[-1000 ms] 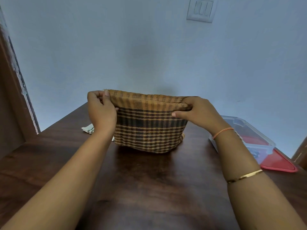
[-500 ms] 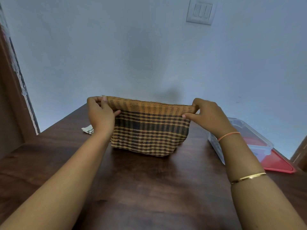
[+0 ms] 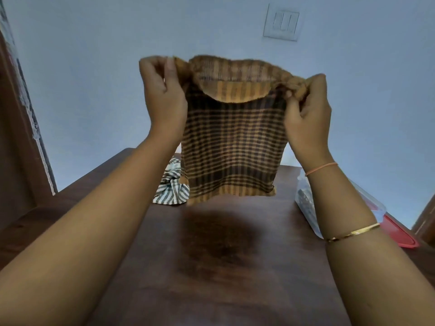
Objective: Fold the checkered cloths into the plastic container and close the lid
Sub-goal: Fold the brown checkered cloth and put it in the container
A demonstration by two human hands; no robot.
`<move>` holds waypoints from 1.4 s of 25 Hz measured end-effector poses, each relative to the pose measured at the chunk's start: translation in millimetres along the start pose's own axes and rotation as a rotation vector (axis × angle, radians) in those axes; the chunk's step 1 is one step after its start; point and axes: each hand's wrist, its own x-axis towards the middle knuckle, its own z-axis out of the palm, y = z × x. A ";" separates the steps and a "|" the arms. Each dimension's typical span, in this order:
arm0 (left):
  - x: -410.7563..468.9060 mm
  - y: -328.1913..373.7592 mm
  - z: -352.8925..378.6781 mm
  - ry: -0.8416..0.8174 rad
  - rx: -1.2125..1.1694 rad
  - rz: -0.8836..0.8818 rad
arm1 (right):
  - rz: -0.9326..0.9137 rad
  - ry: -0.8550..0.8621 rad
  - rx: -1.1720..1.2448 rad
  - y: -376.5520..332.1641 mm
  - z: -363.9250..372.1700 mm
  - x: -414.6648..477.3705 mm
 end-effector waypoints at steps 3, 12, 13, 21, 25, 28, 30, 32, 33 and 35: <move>-8.6 4.3 -2.5 -0.190 0.209 0.354 | -0.167 -0.064 -0.193 -0.5 -1.3 -2.8; -26.5 -6.9 -12.1 -0.439 0.659 0.489 | -0.201 0.046 -0.356 14.0 -4.0 -12.8; -24.8 -10.0 -10.5 -0.492 0.751 0.432 | -0.119 0.015 -0.357 17.6 -4.3 -11.8; -28.4 -23.8 -5.7 -0.365 0.901 0.530 | -0.096 -0.047 -0.308 19.7 -7.0 -17.3; -26.7 -30.4 -5.4 -0.474 0.884 0.393 | 0.139 -0.078 -0.259 18.4 -4.6 -12.8; -28.1 -32.3 -3.3 -0.491 0.833 0.346 | 0.230 -0.142 -0.130 18.9 -0.6 -15.0; -28.7 -33.5 -3.2 -0.457 0.795 0.317 | 0.275 -0.136 -0.120 25.2 1.0 -17.7; -28.5 -33.1 -2.2 -0.409 0.763 0.283 | 0.316 -0.133 -0.043 28.0 0.6 -18.4; -30.3 -31.9 -2.1 -0.398 0.751 0.259 | 0.314 -0.119 -0.022 29.9 -0.1 -20.9; -33.7 -31.2 -0.1 -0.351 0.715 0.264 | 0.290 -0.115 0.001 27.6 0.3 -22.4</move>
